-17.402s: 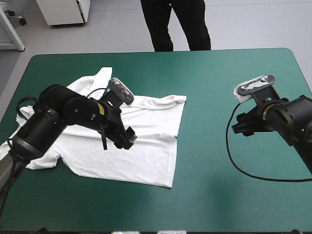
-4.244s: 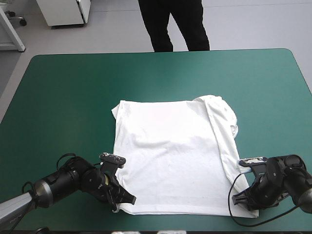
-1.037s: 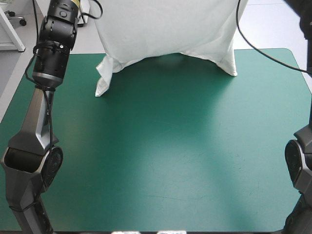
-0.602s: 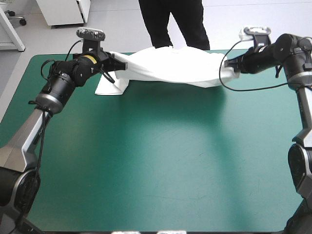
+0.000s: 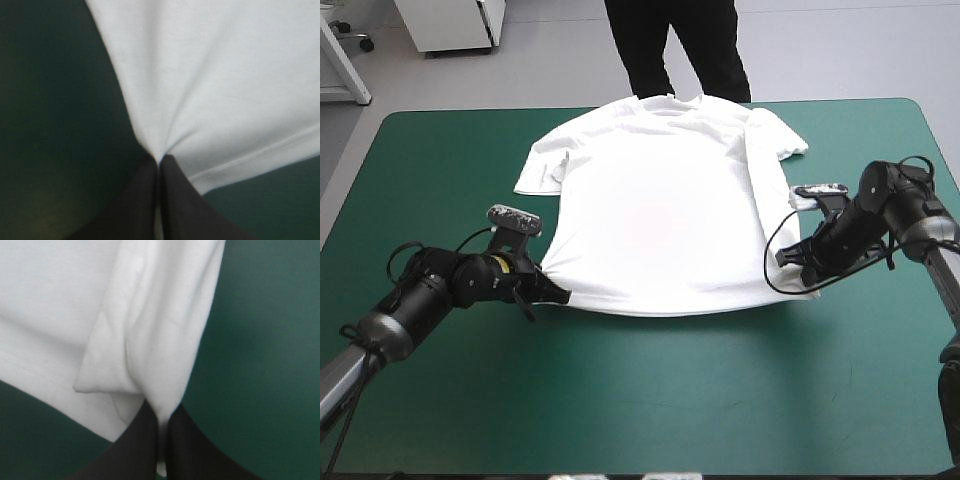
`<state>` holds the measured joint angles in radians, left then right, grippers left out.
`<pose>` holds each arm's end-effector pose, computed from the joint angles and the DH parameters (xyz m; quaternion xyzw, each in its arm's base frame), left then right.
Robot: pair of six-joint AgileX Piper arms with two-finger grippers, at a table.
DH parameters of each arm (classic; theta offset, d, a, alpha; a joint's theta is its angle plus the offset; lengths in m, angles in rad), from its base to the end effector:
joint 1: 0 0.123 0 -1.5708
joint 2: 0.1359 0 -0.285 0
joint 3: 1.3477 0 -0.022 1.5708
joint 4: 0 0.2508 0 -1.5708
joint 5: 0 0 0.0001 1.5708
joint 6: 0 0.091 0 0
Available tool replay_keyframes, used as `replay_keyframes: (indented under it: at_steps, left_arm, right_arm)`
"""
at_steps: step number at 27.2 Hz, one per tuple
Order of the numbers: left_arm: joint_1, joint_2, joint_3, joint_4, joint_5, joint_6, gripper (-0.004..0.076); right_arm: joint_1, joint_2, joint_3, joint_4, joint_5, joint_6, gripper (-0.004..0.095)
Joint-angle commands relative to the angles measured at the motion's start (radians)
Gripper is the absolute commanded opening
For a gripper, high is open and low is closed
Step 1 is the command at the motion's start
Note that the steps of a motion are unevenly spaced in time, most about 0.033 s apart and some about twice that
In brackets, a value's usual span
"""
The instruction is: Fold the cloth
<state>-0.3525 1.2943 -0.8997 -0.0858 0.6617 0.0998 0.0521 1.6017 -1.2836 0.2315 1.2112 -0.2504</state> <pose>0.2398 -0.0933 0.2754 0.1901 0.9354 -0.0722 0.2893 0.3072 0.0356 0.2800 -0.1161 0.9850 0.1036 0.0745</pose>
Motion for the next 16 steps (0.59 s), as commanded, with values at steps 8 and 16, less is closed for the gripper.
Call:
replay_keyframes:
  at_steps: [8,16]
  left_arm:
    - [-0.085,-0.191,0.155,-0.015,0.176,-0.066,-0.0009]
    - [-0.105,-0.282,0.234,-0.016,0.246,-0.115,-0.0009]
  right_arm:
    - [0.002,-0.210,0.277,0.040,0.040,0.034,-0.0017]
    - [0.002,-0.376,0.432,0.036,0.040,0.065,-0.0017]
